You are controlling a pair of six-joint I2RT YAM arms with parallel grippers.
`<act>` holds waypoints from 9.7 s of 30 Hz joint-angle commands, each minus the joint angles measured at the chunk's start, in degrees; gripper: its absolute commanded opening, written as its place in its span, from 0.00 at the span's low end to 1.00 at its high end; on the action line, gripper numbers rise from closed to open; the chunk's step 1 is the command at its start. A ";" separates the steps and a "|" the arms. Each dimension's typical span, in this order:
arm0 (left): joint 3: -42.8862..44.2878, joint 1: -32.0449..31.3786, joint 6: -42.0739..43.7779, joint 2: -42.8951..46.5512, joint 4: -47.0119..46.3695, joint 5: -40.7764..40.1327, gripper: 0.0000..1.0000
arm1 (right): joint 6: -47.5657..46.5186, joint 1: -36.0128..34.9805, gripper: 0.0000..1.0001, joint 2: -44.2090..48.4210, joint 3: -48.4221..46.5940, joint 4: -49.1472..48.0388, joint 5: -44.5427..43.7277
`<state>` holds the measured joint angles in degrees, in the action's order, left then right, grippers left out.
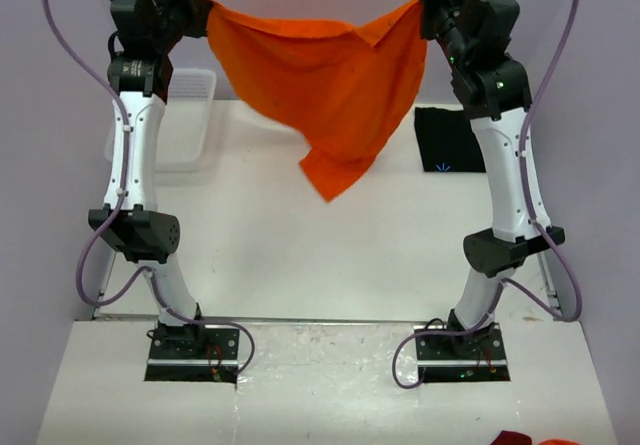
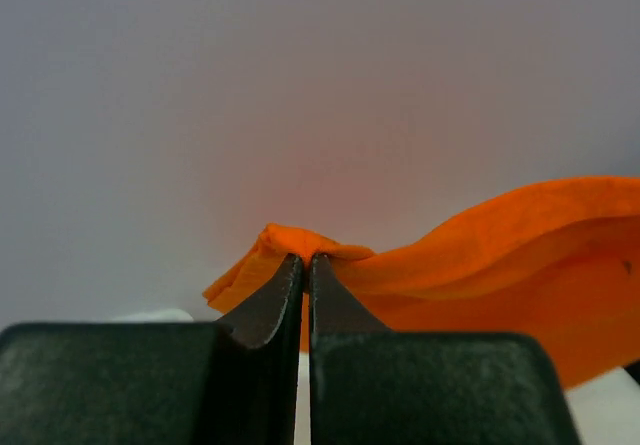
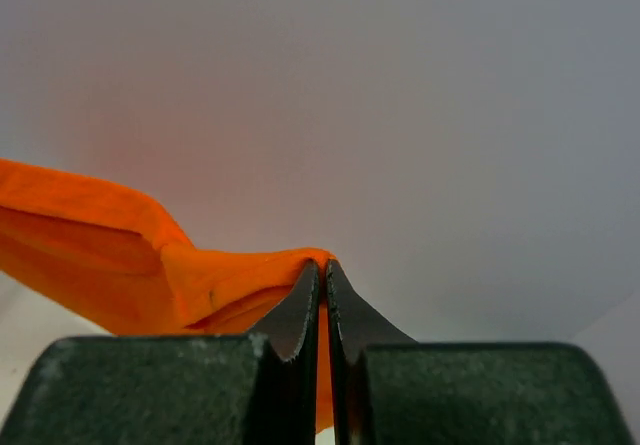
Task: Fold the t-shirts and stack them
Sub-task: Flatten out the tshirt
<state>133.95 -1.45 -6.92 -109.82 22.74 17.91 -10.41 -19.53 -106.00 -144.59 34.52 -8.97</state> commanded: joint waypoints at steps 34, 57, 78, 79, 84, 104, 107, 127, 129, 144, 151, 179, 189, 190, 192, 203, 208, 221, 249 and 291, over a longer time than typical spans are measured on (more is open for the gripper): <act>-51.24 1.45 -6.09 15.69 5.03 -8.94 0.00 | 21.93 -1.56 0.00 40.17 68.30 1.07 -6.76; -40.09 1.45 -13.03 47.85 -13.95 22.51 0.00 | 7.00 -12.28 0.00 40.25 18.58 8.19 -8.26; -0.63 8.03 -4.07 2.08 -13.50 12.31 0.00 | -1.63 2.30 0.00 5.90 -6.40 -12.36 2.46; 1.21 8.65 -5.29 0.07 -14.82 12.06 0.00 | -1.45 3.35 0.00 5.54 -6.66 -12.81 3.16; 2.80 13.48 -9.17 -0.57 -20.90 16.27 0.00 | -1.19 5.46 0.00 6.85 -5.09 -14.31 5.72; -50.51 10.95 -9.87 14.36 -16.16 17.69 0.00 | 18.66 3.72 0.00 31.85 56.92 -11.57 5.64; -61.95 10.68 -13.55 17.00 -11.16 11.90 0.00 | 23.15 -1.46 0.00 38.48 71.97 -11.06 -0.56; -87.98 9.45 -19.45 38.80 -4.81 -1.04 0.00 | 33.27 -8.33 0.00 54.31 93.17 -2.00 -5.71; -88.77 9.45 -19.54 38.80 -5.43 -1.04 0.00 | 33.27 -8.42 0.00 54.05 93.35 -1.48 -6.58; -84.66 9.19 -18.14 44.78 -19.03 11.32 0.00 | 25.47 -8.42 0.00 50.02 82.39 -5.95 -9.74; -62.44 7.79 -14.88 42.32 -21.16 16.98 0.00 | 12.97 -8.59 0.00 37.89 49.22 -6.23 -11.52; -13.74 7.69 -12.68 9.03 -17.03 18.74 0.00 | -1.19 -3.59 0.00 6.62 -0.23 -2.71 -4.57; 5.18 9.80 -16.98 -3.47 -18.42 21.20 0.00 | -0.66 1.24 0.00 3.95 -5.97 -5.51 -0.34; 5.18 10.15 -18.21 -3.56 -19.13 22.24 0.00 | -0.57 1.42 0.00 4.48 -5.27 -5.87 0.09; 4.22 10.86 -19.09 -2.95 -19.23 22.34 0.00 | -0.31 1.69 0.00 6.31 -4.56 -6.57 0.79; -35.57 9.89 -12.60 13.21 -19.41 18.13 0.00 | 13.74 1.51 0.00 20.54 34.50 -5.07 -0.35; -52.37 8.14 -8.74 17.09 -15.19 14.97 0.00 | 21.99 -3.13 0.00 31.54 60.55 -7.55 -2.87; -70.82 -0.57 -7.75 29.48 -0.43 -1.64 0.00 | 36.51 -13.43 0.00 45.96 81.65 4.31 -11.24; -90.97 0.22 -30.60 49.52 12.84 -23.89 0.00 | 47.68 -17.47 0.00 47.11 89.05 16.10 -10.71; -94.49 -0.39 -34.31 48.57 28.15 -17.65 0.00 | 40.66 -17.47 0.00 44.39 84.39 15.58 -12.38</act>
<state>35.94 -1.65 -42.19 -60.25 50.96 1.65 32.42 -36.75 -59.99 -57.52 51.77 -20.25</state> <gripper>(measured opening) 0.008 0.008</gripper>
